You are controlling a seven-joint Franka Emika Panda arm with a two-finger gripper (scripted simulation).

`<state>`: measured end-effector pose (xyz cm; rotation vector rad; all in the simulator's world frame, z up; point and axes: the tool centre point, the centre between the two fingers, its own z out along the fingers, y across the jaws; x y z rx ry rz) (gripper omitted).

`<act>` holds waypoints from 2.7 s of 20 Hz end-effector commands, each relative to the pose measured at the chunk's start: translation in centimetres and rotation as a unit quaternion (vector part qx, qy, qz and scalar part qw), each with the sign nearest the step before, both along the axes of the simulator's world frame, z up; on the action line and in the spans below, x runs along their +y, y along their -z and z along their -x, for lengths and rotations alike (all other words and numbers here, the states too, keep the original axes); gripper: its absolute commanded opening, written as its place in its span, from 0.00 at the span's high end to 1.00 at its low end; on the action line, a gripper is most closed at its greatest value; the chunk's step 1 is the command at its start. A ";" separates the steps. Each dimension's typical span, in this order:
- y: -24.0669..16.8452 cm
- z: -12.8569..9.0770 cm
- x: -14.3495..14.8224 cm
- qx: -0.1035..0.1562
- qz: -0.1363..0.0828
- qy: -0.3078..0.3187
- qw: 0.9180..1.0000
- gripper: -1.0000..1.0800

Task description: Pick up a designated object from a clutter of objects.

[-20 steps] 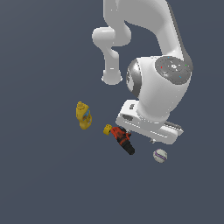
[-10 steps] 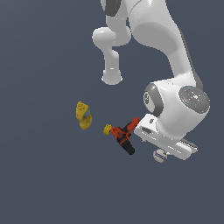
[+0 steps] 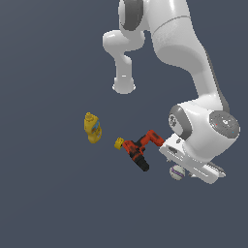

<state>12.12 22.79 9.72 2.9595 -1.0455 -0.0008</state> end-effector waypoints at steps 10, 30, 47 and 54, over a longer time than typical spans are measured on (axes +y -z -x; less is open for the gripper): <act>1.4 0.0 1.0 0.000 -0.001 0.011 1.000 0.04; 6.0 0.0 1.1 -0.001 -0.001 0.013 1.000 1.00; 3.6 0.4 -1.1 0.000 -0.001 0.013 1.000 1.00; -0.9 1.0 -5.1 0.000 -0.001 0.013 1.000 1.00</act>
